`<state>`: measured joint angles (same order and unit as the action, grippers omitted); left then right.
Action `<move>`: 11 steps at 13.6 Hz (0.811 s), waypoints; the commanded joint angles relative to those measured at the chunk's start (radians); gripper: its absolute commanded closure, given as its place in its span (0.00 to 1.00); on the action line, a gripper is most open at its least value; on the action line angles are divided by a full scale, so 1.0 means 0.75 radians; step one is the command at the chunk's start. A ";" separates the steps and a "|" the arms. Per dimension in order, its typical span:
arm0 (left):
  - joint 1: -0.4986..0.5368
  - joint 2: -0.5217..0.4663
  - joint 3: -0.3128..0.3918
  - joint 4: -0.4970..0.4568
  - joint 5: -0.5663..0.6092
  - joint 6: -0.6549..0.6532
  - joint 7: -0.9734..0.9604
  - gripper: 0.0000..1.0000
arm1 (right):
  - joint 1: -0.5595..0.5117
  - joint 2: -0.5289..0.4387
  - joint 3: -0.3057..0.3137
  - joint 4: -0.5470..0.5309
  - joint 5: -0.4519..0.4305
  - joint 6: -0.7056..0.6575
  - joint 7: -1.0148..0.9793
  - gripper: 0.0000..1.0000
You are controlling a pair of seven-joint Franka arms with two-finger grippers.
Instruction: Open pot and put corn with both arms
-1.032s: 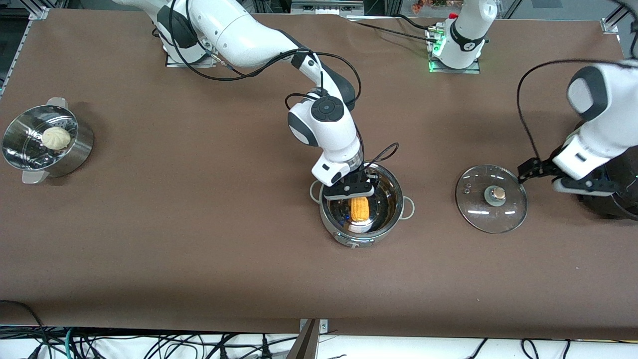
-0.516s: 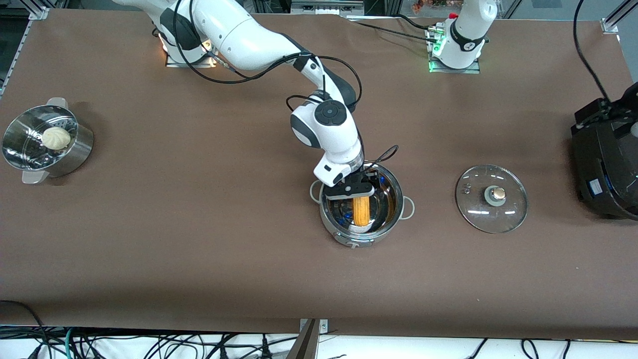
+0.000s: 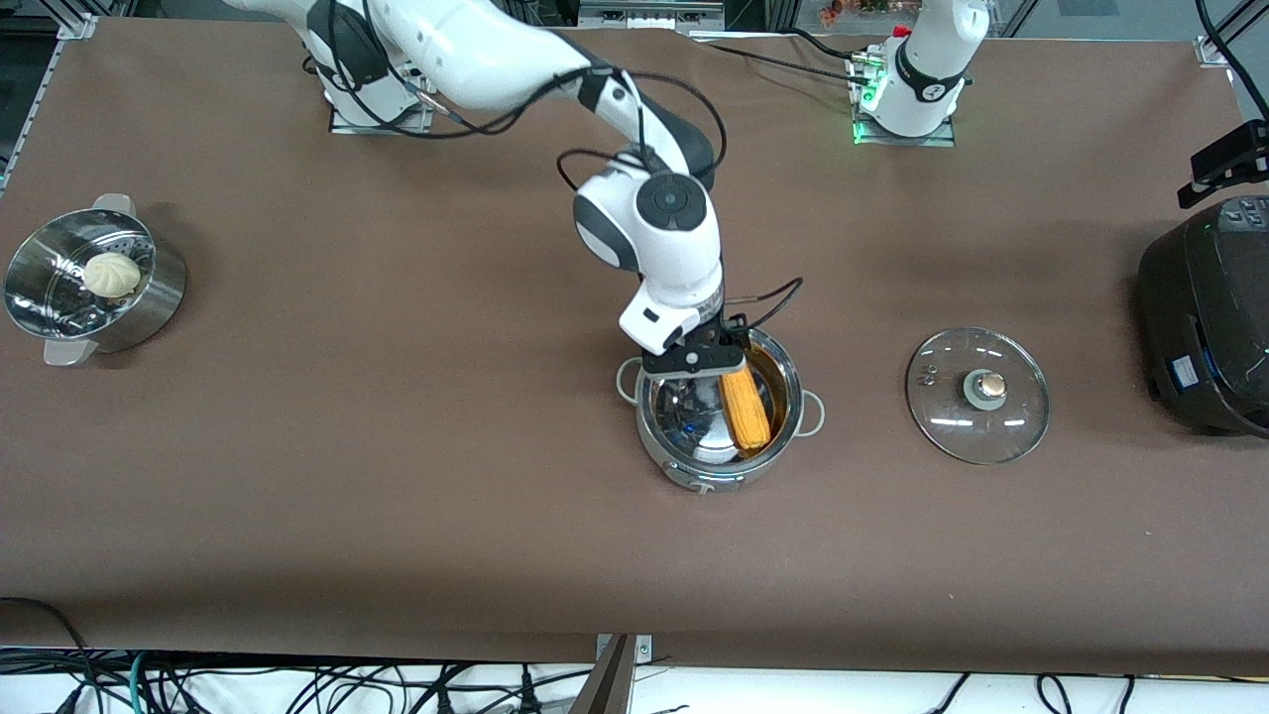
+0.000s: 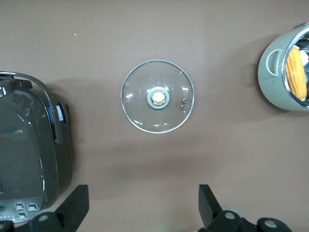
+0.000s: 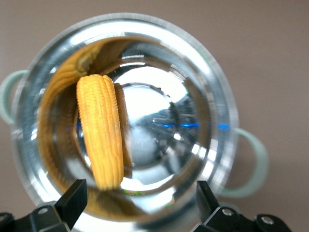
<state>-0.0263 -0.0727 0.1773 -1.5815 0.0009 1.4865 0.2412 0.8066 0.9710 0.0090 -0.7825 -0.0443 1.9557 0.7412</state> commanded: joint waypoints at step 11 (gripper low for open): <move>-0.018 0.038 -0.110 0.047 0.025 -0.070 -0.375 0.00 | -0.498 -0.499 -0.006 -0.151 0.173 -0.603 -0.565 0.00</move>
<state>-0.0357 -0.0569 0.1000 -1.5778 0.0009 1.4628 -0.0145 0.5091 0.6733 -0.0041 -0.7970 0.0444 1.5069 0.3740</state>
